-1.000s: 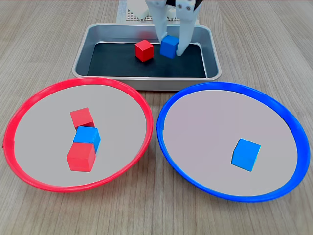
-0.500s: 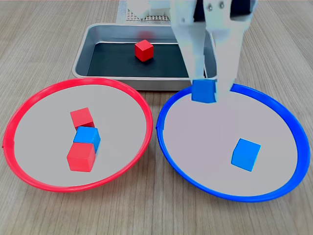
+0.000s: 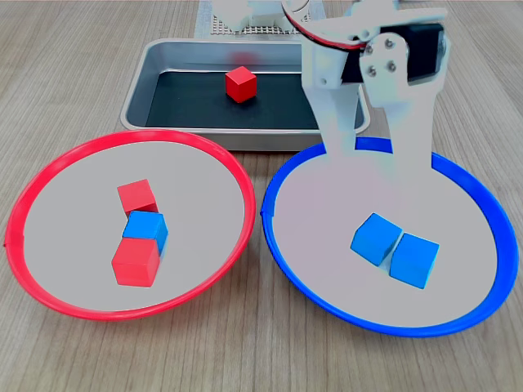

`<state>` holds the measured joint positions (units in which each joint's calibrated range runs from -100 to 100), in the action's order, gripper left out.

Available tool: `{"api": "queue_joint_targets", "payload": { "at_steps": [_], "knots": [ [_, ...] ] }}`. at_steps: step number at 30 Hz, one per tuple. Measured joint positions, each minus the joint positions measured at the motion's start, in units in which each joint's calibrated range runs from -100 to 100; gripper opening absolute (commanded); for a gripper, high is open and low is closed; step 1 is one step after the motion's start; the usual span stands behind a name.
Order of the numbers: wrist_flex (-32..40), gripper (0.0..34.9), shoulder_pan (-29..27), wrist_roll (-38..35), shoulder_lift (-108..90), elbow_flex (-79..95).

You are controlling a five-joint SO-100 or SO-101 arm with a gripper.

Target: Resolve any anomalies and move all blocks to matching dishes

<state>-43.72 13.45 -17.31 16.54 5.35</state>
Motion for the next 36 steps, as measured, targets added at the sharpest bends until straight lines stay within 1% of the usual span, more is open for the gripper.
{"api": "queue_joint_targets", "payload": {
  "at_steps": [3,5,7,9,12,14,16,18,21,23,24,27,30,33,35,36],
  "knots": [
    [-6.7,15.4,-0.1,-0.3,-4.9,0.3],
    [-13.6,16.3,-1.1,-2.1,-10.1,1.6],
    [-16.6,17.0,-1.9,-2.7,-12.8,2.6],
    [-20.6,17.5,-4.0,-4.3,-18.3,5.8],
    [-23.7,17.7,-8.7,-8.2,-28.0,14.5],
    [-24.5,17.7,-12.0,-10.5,-32.4,20.2],
    [-24.4,18.4,-17.4,-13.9,-36.6,29.5],
    [-23.9,18.6,-19.5,-15.4,-37.4,33.5],
    [-22.4,19.9,-24.1,-18.2,-38.1,39.6],
    [-21.6,20.4,-25.2,-19.2,-38.1,41.7],
    [-20.3,20.3,-25.8,-20.5,-38.1,44.4],
    [-19.5,19.9,-27.1,-21.3,-38.1,45.5],
    [-18.1,19.6,-26.5,-22.3,-38.2,48.5],
    [-15.7,18.3,-26.5,-22.2,-38.2,51.5],
    [-14.4,10.8,-25.1,-22.0,-38.2,53.1],
    [-13.6,5.9,-25.0,-22.1,-38.2,53.5]
  ]
}}
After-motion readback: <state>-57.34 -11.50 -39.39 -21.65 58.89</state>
